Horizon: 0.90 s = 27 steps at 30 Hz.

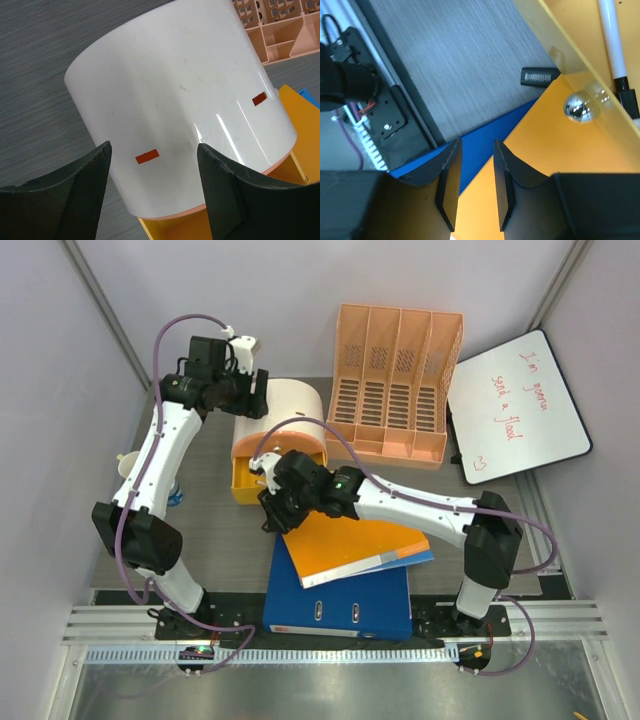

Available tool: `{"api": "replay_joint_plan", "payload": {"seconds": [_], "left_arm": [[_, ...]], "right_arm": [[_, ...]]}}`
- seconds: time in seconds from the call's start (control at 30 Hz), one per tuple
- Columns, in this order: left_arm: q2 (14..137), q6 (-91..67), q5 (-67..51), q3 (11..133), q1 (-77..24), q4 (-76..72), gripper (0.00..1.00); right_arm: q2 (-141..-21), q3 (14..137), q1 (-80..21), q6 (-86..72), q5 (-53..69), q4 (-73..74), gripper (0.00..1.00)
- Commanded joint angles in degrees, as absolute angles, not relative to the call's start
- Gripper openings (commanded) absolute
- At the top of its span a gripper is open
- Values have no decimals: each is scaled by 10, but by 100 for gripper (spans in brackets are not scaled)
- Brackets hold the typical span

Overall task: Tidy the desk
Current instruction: Place the stationery in the drawer, then close the drawer in the storage box.

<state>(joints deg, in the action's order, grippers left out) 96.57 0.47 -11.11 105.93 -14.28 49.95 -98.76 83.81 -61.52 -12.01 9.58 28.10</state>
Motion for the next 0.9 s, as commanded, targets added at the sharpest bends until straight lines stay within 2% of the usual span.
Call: {"api": "replay_joint_plan", "payload": {"seconds": [0.0, 0.4, 0.6, 0.87], "left_arm": [[954, 7, -113, 1071, -144, 479, 70], [948, 16, -113, 1067, -144, 480, 70], [947, 18, -111, 1068, -144, 480, 70], [948, 18, -113, 1067, -145, 480, 70]], "right_arm": [[-1019, 857, -616, -121, 68, 230, 36], [-1060, 884, -613, -3, -78, 185, 36], [-1086, 908, -596, 74, -86, 162, 36], [-1124, 941, -563, 101, -62, 134, 36]]}}
